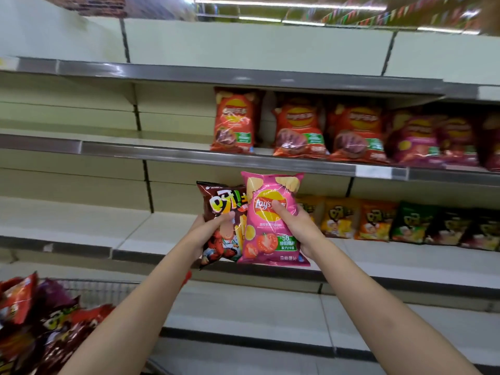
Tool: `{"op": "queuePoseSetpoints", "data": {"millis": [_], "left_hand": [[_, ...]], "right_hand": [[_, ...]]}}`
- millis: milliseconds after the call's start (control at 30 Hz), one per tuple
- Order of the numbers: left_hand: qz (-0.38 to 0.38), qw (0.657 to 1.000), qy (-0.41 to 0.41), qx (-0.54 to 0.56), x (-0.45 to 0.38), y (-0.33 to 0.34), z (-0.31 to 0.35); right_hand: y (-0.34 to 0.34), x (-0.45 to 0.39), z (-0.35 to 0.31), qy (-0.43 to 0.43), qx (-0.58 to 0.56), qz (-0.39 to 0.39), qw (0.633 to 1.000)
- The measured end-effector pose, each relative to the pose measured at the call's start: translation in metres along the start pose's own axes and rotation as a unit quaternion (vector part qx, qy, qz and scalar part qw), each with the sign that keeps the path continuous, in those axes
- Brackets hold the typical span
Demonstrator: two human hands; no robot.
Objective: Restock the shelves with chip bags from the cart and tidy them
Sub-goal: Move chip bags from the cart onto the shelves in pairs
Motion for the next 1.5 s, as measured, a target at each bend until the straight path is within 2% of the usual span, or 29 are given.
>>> {"op": "queuePoseSetpoints", "data": {"millis": [367, 633, 1033, 1267, 1500], "left_hand": [[-0.034, 0.998, -0.022, -0.039, 0.039, 0.162, -0.039], [-0.053, 0.996, -0.017, -0.065, 0.055, 0.261, -0.048], [-0.128, 0.980, -0.040, -0.148, 0.066, 0.407, -0.071], [-0.183, 0.967, 0.009, -0.178, 0.048, 0.476, -0.040], [-0.151, 0.973, 0.085, -0.149, 0.007, 0.512, 0.030]], "right_hand": [[-0.174, 0.087, 0.002, 0.020, -0.003, 0.093, 0.995], [-0.268, 0.140, -0.004, 0.022, -0.038, 0.134, 0.990], [-0.393, 0.218, 0.010, 0.047, -0.028, 0.264, 0.963], [-0.451, 0.223, -0.001, 0.040, -0.004, 0.295, 0.955], [-0.493, 0.155, -0.018, 0.005, -0.022, 0.281, 0.960]]}}
Point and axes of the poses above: each hand's wrist, its own x-axis away from the middle knuckle, its own y-axis out of the palm, z = x × y, the point moved 5 cm from there along -x, towards the middle knuckle, and after that the axes turned 13 degrees about -y, right-handed, at the moved point
